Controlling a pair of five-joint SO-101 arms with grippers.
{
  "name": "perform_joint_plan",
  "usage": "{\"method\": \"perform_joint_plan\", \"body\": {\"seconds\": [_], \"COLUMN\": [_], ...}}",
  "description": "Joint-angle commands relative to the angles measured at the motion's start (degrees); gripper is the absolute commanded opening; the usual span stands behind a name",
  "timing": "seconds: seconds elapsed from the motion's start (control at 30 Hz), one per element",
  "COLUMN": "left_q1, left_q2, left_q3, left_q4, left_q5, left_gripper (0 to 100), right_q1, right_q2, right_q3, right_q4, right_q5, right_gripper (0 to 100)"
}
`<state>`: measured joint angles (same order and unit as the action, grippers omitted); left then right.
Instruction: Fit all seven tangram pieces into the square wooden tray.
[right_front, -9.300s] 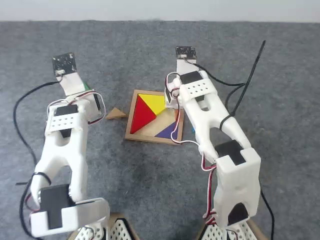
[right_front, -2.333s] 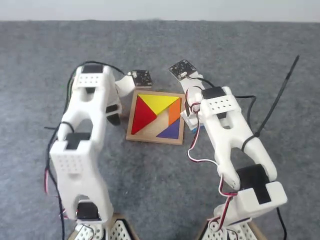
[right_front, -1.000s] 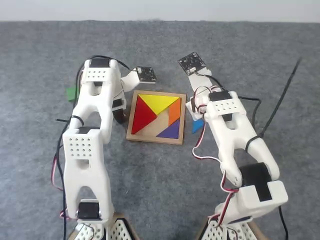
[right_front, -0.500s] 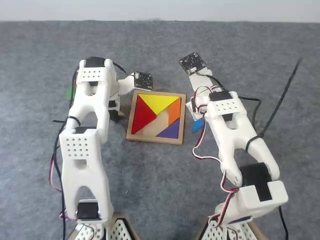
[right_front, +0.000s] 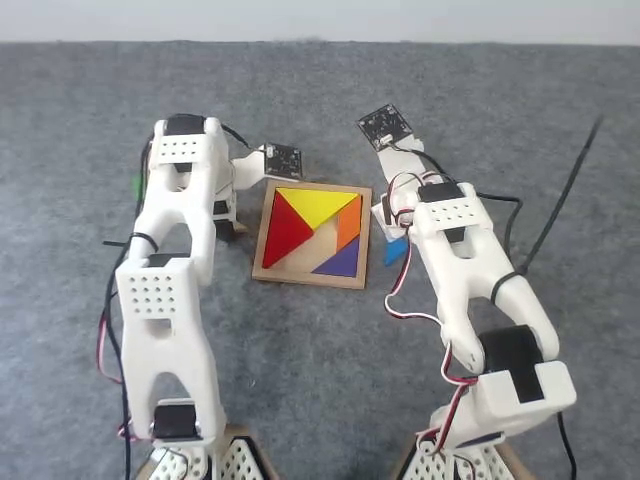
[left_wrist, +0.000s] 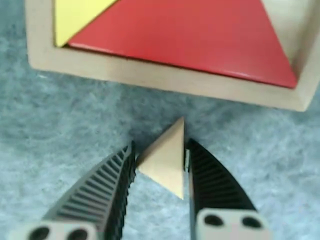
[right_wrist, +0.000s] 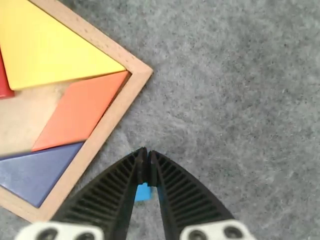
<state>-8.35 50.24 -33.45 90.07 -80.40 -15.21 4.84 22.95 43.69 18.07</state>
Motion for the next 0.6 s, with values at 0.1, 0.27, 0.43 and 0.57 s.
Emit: {"method": "perform_joint_plan", "body": {"seconds": [0.1, 0.27, 0.43, 0.57], "left_q1": [-2.73, -2.73, -2.73, -2.29], "left_q2": [-0.79, -2.64, -6.86, -8.97], "left_q3": [-1.98, -1.80, -1.63, -1.54], "left_q4": [-1.93, 1.76, 6.77, 7.38], "left_q5": [2.90, 2.99, 3.25, 7.82], "left_gripper": [14, 14, 14, 14], "right_q1": [-0.57, -0.57, -0.57, -0.57], "right_q2": [-0.84, -1.01, -1.19, -1.19], "right_q3": [-0.26, -0.26, -0.35, -0.44], "right_q4": [-0.66, -0.66, 0.40, 0.40], "right_q5": [0.62, 0.62, 0.62, 0.62], "right_gripper": [0.7, 0.7, 0.7, 0.7]}}
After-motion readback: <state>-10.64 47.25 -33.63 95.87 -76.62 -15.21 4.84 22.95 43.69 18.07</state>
